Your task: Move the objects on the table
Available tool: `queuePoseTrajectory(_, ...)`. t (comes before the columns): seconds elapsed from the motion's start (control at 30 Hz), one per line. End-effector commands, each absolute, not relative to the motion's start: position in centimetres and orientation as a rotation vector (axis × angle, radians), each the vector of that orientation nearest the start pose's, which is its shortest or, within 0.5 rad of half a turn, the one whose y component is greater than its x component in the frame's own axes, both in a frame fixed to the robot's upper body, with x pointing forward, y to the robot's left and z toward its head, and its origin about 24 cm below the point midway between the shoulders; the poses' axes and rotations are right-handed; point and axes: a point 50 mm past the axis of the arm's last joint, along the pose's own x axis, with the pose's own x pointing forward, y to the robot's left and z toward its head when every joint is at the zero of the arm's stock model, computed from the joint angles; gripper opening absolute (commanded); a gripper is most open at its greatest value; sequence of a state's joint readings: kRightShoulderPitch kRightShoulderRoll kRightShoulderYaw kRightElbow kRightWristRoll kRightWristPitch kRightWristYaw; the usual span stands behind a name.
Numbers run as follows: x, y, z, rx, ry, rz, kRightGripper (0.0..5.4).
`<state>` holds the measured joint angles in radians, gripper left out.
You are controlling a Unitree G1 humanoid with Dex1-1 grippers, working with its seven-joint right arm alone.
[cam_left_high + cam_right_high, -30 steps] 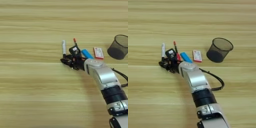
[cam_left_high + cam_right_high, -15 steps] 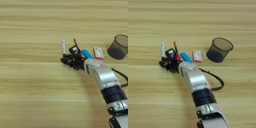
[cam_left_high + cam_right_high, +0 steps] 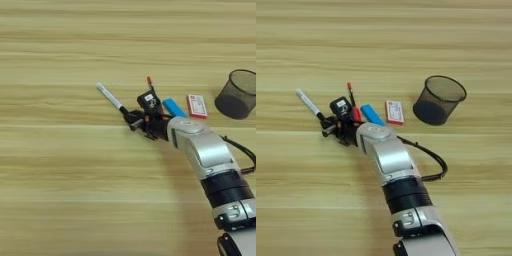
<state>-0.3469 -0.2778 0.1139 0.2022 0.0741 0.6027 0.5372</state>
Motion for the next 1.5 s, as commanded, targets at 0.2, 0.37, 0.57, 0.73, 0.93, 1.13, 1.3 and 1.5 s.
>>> queuePoseTrajectory(0.2,31.1,-15.6,5.5,-0.178,0.459,0.545,0.69)
queuePoseTrajectory(0.37,31.1,-15.6,5.8,-0.172,0.440,0.540,0.69)
queuePoseTrajectory(0.57,31.2,-16.0,6.5,-0.156,0.410,0.517,0.69)
queuePoseTrajectory(0.73,31.3,-16.5,7.5,-0.141,0.367,0.490,0.68)
queuePoseTrajectory(0.93,31.3,-17.3,8.8,-0.127,0.312,0.447,0.68)
queuePoseTrajectory(1.13,31.7,-18.6,10.1,-0.123,0.256,0.373,0.68)
queuePoseTrajectory(1.3,32.2,-20.8,10.9,-0.126,0.228,0.255,0.68)
queuePoseTrajectory(1.5,32.9,-23.0,10.8,-0.151,0.230,0.109,0.68)
